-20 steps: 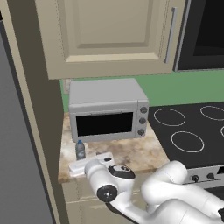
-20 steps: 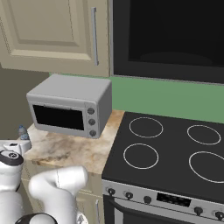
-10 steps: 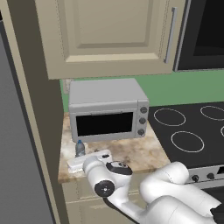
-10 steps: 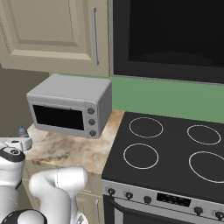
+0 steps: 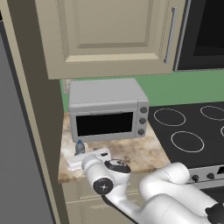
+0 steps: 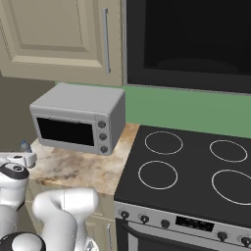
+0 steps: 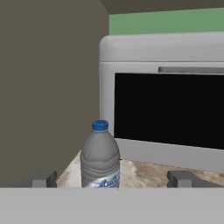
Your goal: Take the bottled waters from the counter and place them in the freezer to freeze. Close the freezer door after placing the bottles.
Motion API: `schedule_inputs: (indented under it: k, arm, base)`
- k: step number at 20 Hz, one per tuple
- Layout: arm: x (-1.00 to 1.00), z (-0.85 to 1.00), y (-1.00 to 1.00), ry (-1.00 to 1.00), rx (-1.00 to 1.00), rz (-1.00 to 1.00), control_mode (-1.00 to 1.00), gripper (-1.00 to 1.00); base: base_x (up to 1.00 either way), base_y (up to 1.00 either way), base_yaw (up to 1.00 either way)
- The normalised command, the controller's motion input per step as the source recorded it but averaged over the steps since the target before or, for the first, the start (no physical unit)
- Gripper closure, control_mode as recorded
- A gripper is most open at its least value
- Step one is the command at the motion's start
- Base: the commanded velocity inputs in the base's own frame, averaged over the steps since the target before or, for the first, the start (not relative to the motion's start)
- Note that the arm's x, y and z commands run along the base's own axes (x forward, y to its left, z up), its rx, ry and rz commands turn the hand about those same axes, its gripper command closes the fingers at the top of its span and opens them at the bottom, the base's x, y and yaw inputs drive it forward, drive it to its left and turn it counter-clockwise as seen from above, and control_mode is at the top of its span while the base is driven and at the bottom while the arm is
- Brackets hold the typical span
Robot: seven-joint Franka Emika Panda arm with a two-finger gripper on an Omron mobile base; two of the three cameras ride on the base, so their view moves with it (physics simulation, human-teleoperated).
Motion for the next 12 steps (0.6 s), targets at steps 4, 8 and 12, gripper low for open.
schedule_inputs:
  k: [4,8,12]
  arm:
    - [0.11,0.00,0.04,0.00,0.00,0.00,-1.00,-1.00]
    - [0.11,-0.03,0.03,0.00,0.00,0.00,-1.00,-1.00]
    - [0.10,-0.04,0.01,0.00,0.00,0.00,-1.00,-1.00]
  base:
    - [0.00,0.00,0.00]
    - [0.00,0.00,0.00]
    - [0.00,0.00,0.00]
